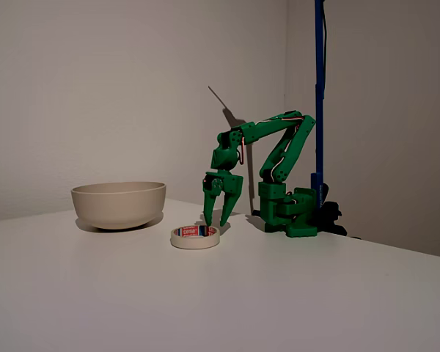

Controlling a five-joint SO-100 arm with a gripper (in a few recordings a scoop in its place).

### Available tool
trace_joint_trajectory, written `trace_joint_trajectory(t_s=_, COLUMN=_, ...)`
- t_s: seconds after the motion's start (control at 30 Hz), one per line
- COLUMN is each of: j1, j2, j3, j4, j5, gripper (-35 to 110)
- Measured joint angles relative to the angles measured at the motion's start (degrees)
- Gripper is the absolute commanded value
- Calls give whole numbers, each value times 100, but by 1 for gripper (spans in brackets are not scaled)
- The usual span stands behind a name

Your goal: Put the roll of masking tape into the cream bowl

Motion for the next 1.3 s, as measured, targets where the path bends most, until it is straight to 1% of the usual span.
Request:
trace_joint_trajectory(t_s=0.17, j1=352, j2=-149, j3=0, j4=9, j5=-220, gripper=9)
trace_joint_trajectory(t_s=0.33, j1=422, j2=-624, j3=0, j4=-44, j5=-272, gripper=8)
trace_joint_trajectory(t_s=0.53, j1=325, j2=-791, j3=0, j4=-44, j5=-272, gripper=6)
trace_joint_trajectory(t_s=0.83, j1=-114, j2=-817, j3=0, j4=-141, j5=-466, gripper=4)
trace_joint_trajectory(t_s=0.87, j1=-141, j2=-844, j3=0, j4=-141, j5=-475, gripper=2)
trace_joint_trajectory(t_s=0.93, j1=-149, j2=-905, j3=0, j4=-158, j5=-545, gripper=-8)
trace_joint_trajectory(t_s=1.1, j1=-158, j2=-914, j3=0, j4=-114, j5=-598, gripper=-8)
trace_joint_trajectory(t_s=1.3, j1=-255, j2=-914, j3=0, j4=-114, j5=-439, gripper=-8)
